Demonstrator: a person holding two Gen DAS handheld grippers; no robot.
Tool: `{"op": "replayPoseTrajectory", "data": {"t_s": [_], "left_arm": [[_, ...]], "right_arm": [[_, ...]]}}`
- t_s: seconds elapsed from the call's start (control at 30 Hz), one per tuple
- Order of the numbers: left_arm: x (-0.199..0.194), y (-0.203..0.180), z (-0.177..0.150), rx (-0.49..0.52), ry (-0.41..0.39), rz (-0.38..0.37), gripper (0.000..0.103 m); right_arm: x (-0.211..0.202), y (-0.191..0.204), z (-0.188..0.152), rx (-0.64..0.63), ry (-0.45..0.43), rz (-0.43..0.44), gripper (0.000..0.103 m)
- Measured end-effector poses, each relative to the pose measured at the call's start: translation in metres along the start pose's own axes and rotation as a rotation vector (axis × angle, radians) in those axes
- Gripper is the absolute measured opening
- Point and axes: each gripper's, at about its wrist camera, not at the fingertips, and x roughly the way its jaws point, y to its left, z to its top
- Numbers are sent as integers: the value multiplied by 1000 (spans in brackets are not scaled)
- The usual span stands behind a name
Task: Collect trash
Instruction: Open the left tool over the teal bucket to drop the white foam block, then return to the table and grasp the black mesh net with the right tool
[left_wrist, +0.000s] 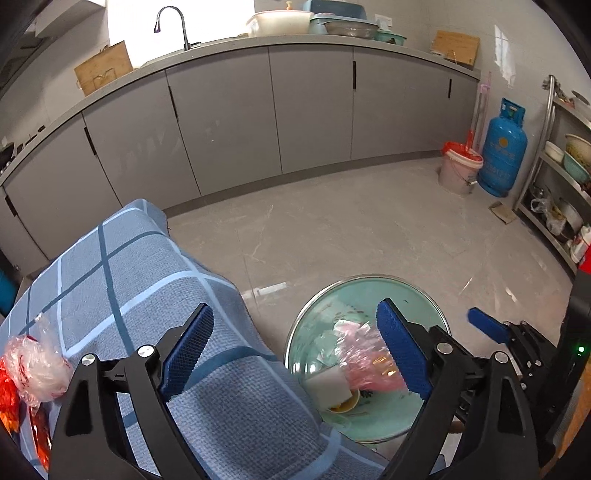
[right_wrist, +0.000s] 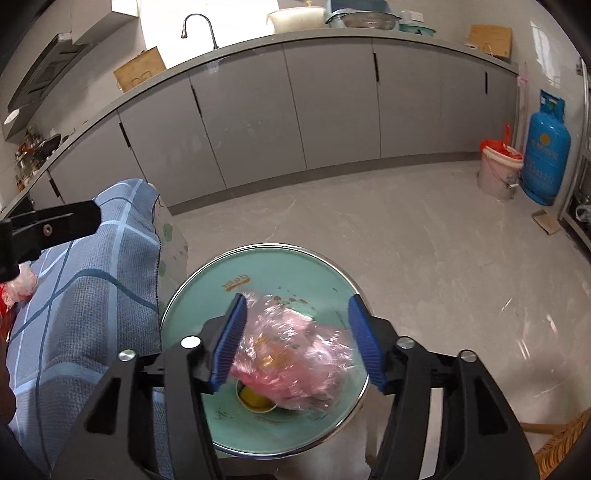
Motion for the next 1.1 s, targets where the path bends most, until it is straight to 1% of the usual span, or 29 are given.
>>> {"op": "replayPoseTrajectory", "data": {"t_s": [0.07,0.17,0.23,0.3,0.4,0.47,0.53,0.7,0.8,0.9,1.1], "left_arm": [[-2,3,1,-7,-2,13,93],[-7,9,1,-16,-2,28,94],[-10,14,0,-26,2,42,94],[-17,19,-2,-33,-4,49,94],[-29,27,-4,-38,-16,80,94],[-37,33,-5,-48,-23,82,95],[-44,39,-7,-53,-27,89,99],[-64,58,-15,-79,-36,112,99],[-76,70,-20,-96,-46,126,99],[-91,87,-28,-114,-54,149,99],[-126,135,-52,-173,-74,221,99]], "right_arm": [[-4,0,-1,9,-2,1,69],[-11,3,0,15,-13,-3,76],[-19,5,-1,23,-21,-1,79],[-25,9,0,27,-23,8,79],[-33,19,-2,17,-24,25,80],[-37,28,-3,8,-25,37,81],[-42,39,-4,-5,-27,55,82],[-56,69,-5,-54,-34,99,83],[-66,89,-7,-83,-42,122,86],[-75,111,-8,-112,-43,153,87],[-91,161,-20,-201,-32,227,87]]}}
